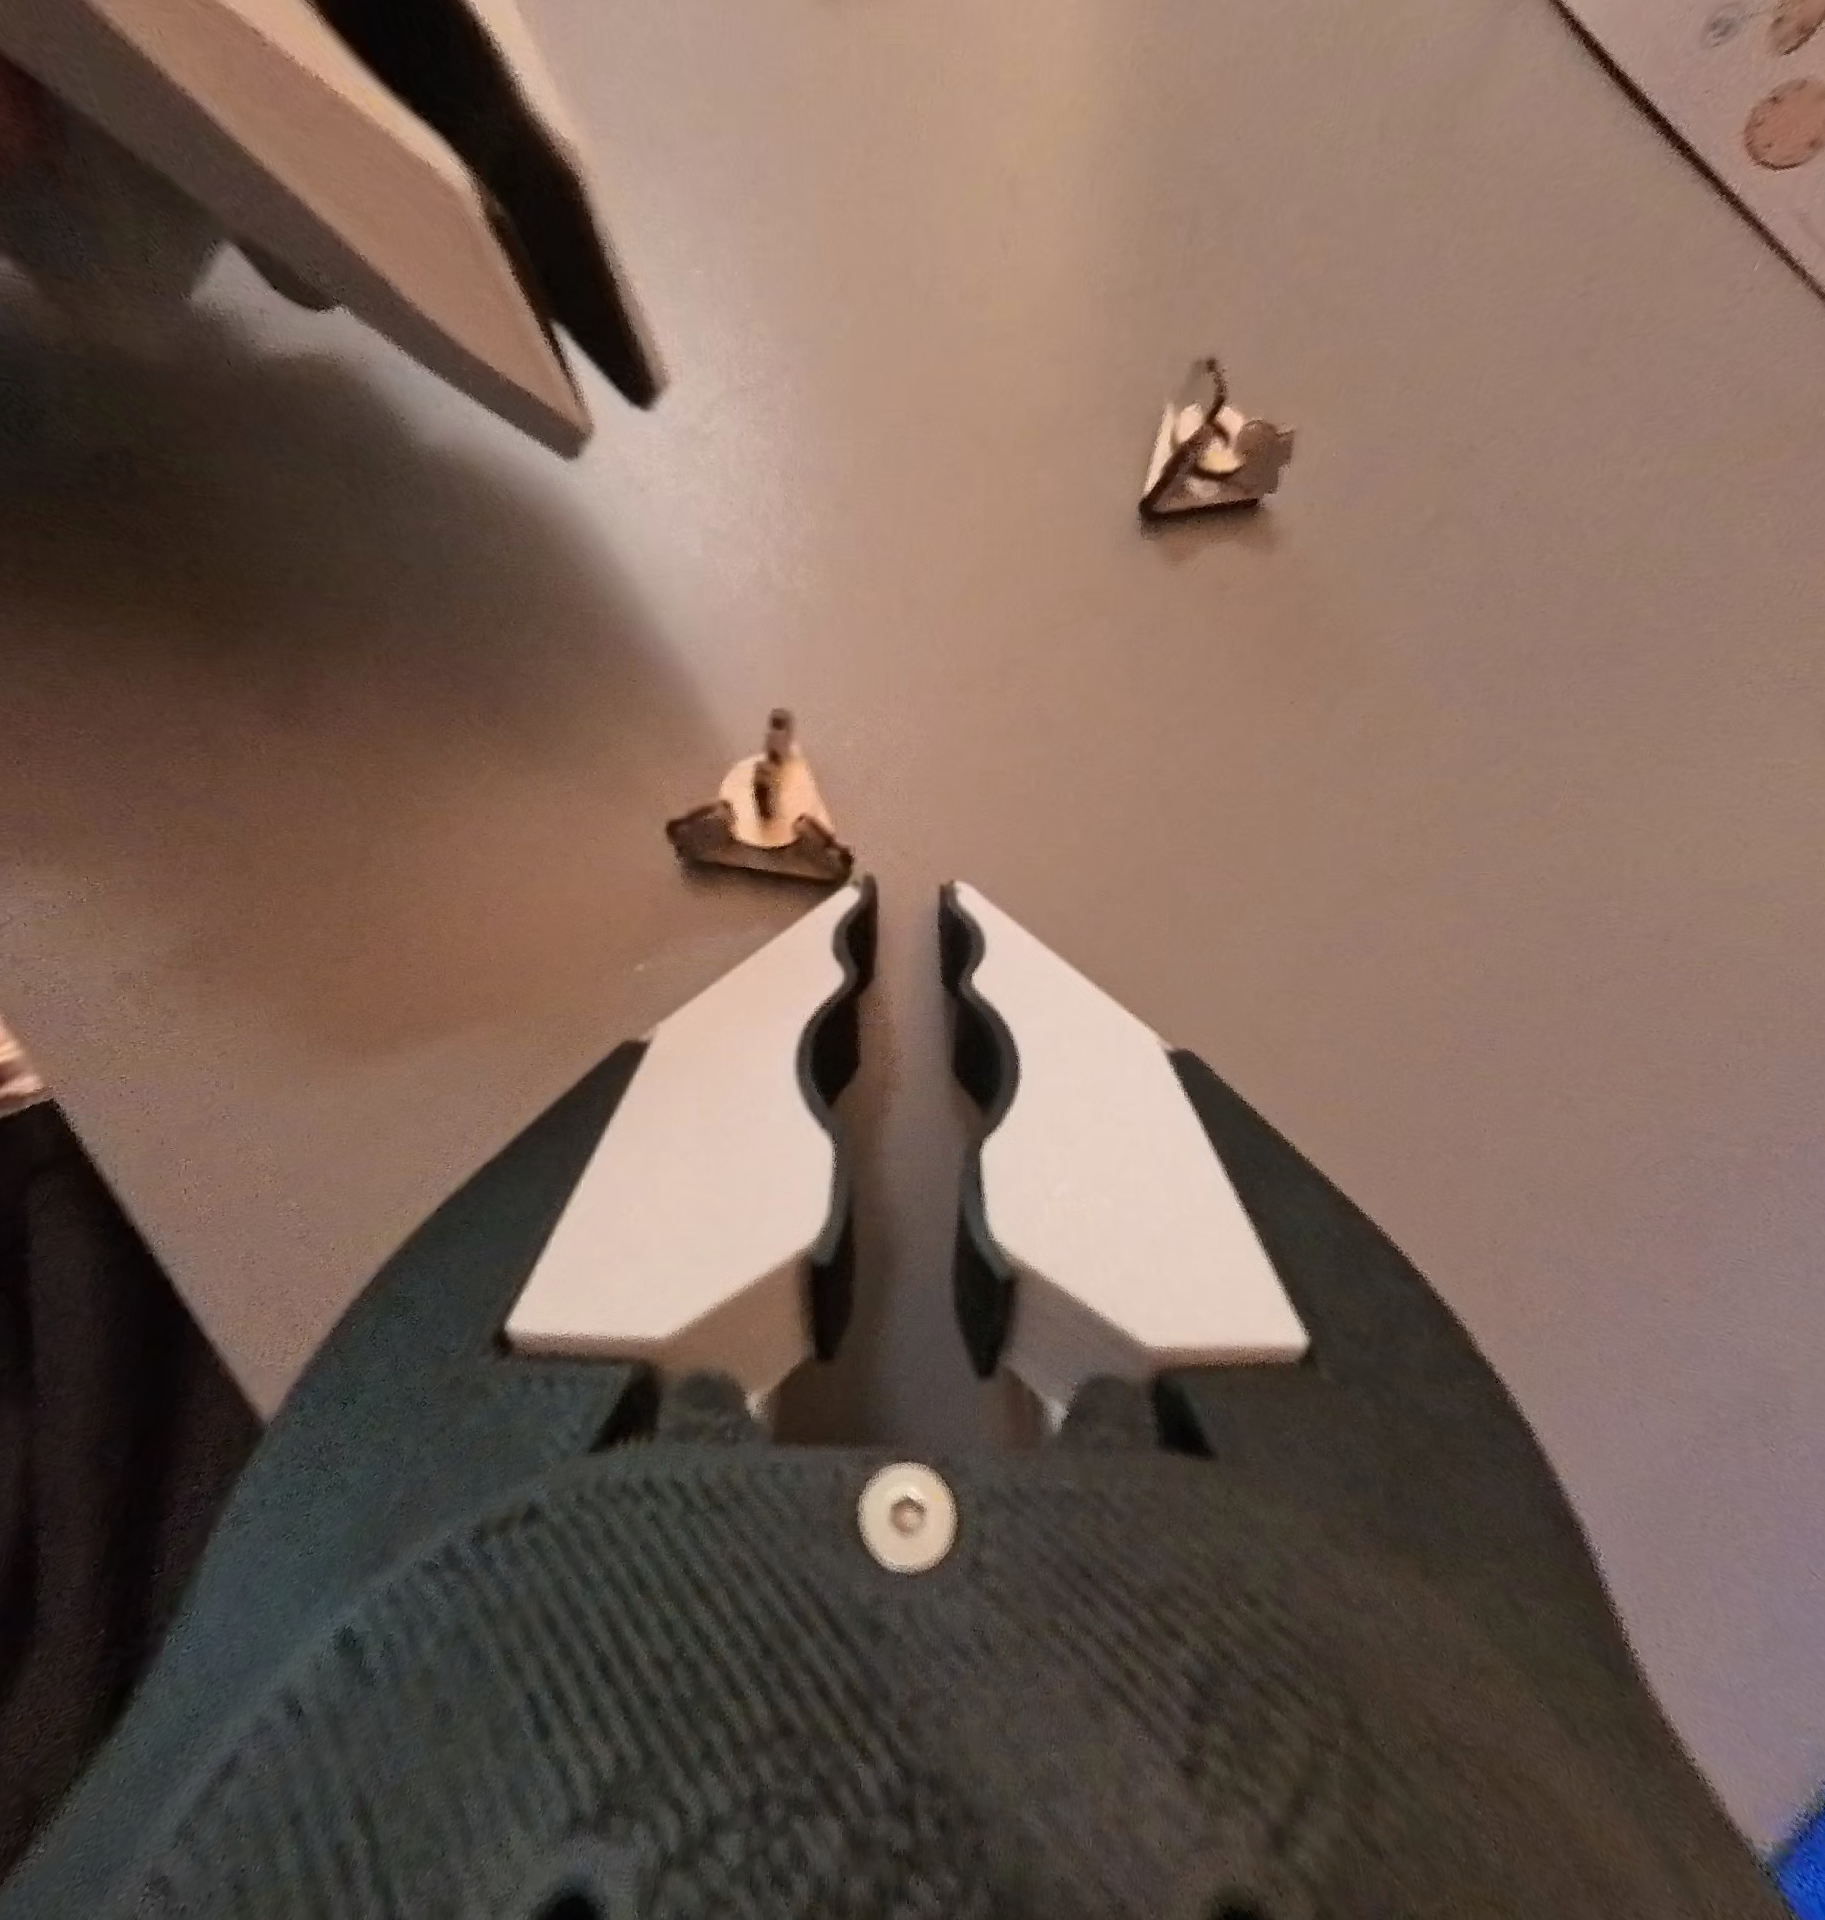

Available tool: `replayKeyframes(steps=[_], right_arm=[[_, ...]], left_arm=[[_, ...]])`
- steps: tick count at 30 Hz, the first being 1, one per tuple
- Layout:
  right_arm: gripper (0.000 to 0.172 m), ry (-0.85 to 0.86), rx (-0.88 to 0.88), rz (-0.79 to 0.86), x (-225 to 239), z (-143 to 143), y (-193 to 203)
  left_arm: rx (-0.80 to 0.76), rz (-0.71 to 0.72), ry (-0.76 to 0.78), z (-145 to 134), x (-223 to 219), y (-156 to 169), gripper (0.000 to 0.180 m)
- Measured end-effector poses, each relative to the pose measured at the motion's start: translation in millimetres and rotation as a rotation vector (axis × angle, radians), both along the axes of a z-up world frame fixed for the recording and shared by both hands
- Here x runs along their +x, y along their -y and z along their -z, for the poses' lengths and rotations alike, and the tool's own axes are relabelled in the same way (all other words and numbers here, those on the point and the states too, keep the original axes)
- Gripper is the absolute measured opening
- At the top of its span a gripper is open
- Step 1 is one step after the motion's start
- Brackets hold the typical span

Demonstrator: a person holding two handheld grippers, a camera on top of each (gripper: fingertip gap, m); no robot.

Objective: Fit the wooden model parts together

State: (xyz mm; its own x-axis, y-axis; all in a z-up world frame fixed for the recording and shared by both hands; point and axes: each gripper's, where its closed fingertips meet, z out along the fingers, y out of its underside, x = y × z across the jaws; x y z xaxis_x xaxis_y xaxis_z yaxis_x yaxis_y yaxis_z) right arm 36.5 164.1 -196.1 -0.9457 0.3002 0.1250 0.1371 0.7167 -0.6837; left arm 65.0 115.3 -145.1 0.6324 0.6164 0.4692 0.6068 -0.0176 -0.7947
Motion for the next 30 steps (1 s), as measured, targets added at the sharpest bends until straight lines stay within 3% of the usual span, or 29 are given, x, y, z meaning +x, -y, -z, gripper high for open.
replayKeyframes(steps=[5, 10, 15, 20, 27, 30], right_arm=[[0.013, 0.057, -0.035, 0.032, -13, -3, 0], [0.017, 0.135, -0.142, 0.018, 7, -18, -2], [0.018, 0.174, -0.241, 0.031, 19, -34, 1], [0.0, 0.213, -0.183, -0.003, 16, -34, 11], [0.0, 0.291, 0.026, -0.09, 16, -24, 26], [0.0, 0.249, 0.085, -0.116, 16, -26, 32]], left_arm=[[0.006, -0.025, -0.039, -4, -3, 8, 0.006], [-0.075, -0.024, -0.015, 9, -3, 10, 0.008], [-0.053, -0.001, -0.004, 10, 0, 4, 0.009], [-0.052, -0.013, -0.005, 14, -3, 7, 0.008], [-0.012, -0.029, -0.019, 9, -5, 11, 0.008], [-0.013, -0.029, -0.016, 10, -5, 11, 0.008]])
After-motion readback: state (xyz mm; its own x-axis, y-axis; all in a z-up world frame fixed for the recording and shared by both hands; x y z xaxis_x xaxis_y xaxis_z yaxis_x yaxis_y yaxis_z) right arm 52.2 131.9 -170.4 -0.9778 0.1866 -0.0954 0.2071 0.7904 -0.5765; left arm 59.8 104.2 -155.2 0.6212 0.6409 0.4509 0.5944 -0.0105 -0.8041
